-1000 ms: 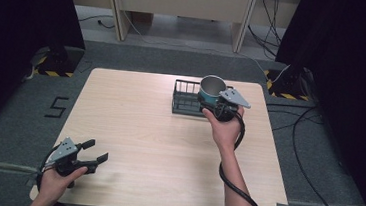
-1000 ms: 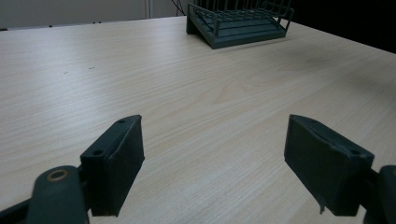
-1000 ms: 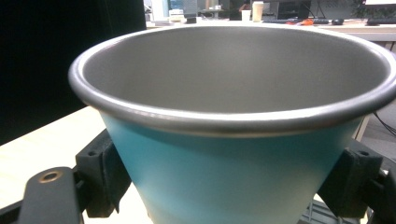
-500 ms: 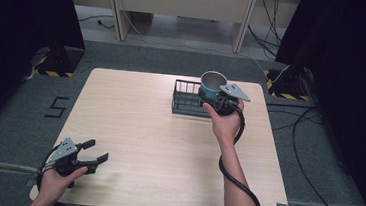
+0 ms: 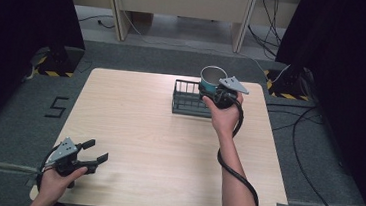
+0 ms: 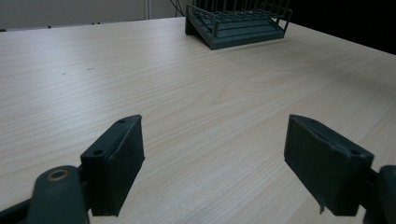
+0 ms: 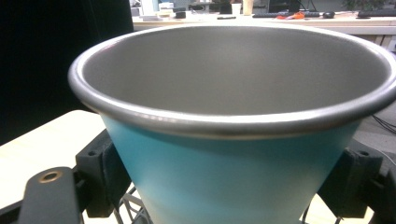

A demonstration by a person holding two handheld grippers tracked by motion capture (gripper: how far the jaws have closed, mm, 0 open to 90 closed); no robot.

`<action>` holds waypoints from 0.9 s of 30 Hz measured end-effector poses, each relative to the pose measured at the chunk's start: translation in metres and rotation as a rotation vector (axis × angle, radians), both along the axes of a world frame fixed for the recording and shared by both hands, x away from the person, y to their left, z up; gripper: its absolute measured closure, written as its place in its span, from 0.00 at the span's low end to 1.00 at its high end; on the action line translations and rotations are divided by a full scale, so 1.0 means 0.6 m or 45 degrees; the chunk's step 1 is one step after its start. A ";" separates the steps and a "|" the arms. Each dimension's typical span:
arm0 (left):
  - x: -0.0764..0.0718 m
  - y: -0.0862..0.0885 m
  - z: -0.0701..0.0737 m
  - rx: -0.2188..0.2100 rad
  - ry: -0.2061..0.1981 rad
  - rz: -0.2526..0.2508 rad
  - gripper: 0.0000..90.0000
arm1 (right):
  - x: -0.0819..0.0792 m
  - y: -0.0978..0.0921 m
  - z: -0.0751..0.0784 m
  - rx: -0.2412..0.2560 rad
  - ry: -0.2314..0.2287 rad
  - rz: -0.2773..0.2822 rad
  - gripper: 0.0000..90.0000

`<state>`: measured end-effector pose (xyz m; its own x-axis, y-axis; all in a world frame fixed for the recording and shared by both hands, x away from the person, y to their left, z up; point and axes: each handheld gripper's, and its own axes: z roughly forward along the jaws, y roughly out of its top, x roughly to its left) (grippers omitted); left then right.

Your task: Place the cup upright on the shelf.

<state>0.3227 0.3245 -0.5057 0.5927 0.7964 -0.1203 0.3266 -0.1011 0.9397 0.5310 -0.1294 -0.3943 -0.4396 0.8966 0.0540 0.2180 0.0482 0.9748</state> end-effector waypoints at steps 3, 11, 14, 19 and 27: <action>0.000 0.000 0.000 -0.001 0.000 0.000 0.22 | 0.002 0.000 -0.001 0.010 0.007 -0.004 0.20; 0.000 0.000 0.000 -0.004 0.001 0.002 0.21 | 0.013 0.002 0.000 0.019 0.011 -0.020 0.20; 0.000 0.001 0.000 -0.005 0.002 0.001 0.21 | 0.019 0.004 0.004 0.015 0.006 -0.023 0.20; 0.000 0.001 0.000 -0.009 0.002 0.003 0.21 | 0.027 0.006 0.005 0.016 0.018 -0.031 0.20; 0.000 0.000 0.000 -0.014 0.005 0.003 0.21 | 0.042 0.011 0.010 0.013 0.024 -0.036 0.20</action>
